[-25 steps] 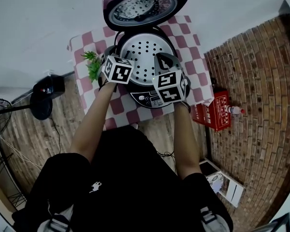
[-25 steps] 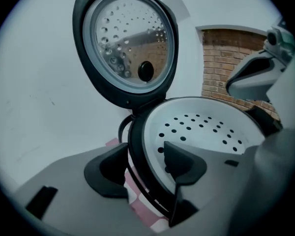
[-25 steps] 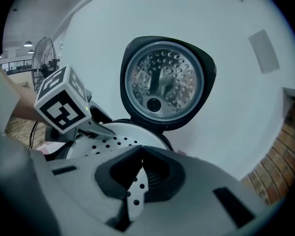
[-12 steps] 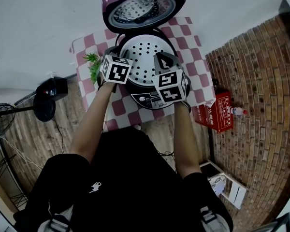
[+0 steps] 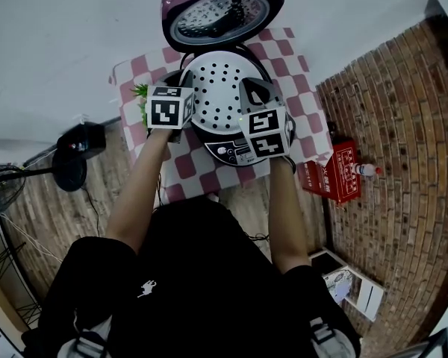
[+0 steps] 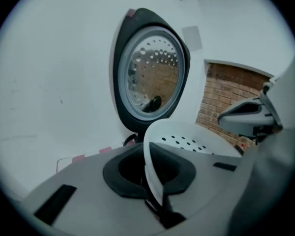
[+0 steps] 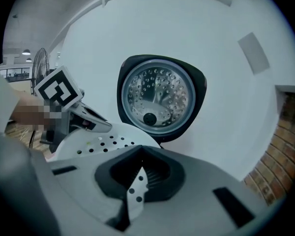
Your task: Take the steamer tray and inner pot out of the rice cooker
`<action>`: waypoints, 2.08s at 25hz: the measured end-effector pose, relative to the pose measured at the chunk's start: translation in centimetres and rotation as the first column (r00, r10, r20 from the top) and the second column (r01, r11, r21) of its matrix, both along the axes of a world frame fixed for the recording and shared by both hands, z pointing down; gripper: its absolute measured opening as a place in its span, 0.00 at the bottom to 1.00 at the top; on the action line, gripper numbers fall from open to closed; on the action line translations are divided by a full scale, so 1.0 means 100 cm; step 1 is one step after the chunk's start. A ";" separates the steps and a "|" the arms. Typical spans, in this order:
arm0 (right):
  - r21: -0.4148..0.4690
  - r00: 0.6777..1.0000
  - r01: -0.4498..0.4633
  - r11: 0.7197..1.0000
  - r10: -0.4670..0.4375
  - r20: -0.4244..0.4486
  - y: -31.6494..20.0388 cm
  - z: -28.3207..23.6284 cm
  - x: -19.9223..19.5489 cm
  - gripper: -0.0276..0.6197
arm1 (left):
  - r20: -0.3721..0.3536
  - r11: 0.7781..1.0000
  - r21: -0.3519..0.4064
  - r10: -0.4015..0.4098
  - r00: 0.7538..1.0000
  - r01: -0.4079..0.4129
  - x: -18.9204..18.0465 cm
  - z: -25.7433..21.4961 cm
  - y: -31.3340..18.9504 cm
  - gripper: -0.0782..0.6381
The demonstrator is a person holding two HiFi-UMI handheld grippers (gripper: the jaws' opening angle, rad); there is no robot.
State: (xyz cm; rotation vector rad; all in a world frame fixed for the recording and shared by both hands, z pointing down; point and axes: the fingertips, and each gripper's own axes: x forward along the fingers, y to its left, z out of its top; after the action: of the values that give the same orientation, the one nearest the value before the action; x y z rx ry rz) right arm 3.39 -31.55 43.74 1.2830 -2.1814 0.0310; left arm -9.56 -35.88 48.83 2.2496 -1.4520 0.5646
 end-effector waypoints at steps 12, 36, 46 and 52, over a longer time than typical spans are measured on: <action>0.042 0.993 -0.035 0.999 0.030 0.112 0.030 -0.030 -0.006 0.05 | -0.122 0.993 0.106 -0.040 0.992 0.053 -0.031 -0.046 0.030 0.14; 0.047 0.979 0.094 0.994 -0.101 0.179 0.121 -0.037 -0.090 0.05 | -0.122 0.941 0.191 -0.261 0.958 0.280 -0.149 -0.081 0.145 0.14; 0.027 0.971 0.137 0.990 -0.140 0.191 0.160 -0.023 -0.114 0.05 | -0.098 0.928 0.199 -0.301 0.949 0.315 -0.187 -0.080 0.195 0.14; 0.022 0.972 0.136 0.990 -0.138 0.189 0.169 -0.015 -0.115 0.05 | -0.126 0.930 0.144 -0.323 0.938 0.339 -0.201 -0.051 0.209 0.14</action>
State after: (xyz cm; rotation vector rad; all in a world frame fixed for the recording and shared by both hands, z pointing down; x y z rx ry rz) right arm -8.15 -14.64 42.25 1.1726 -2.4309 0.0923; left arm -29.62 -14.95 43.76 2.0471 -1.8319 0.2286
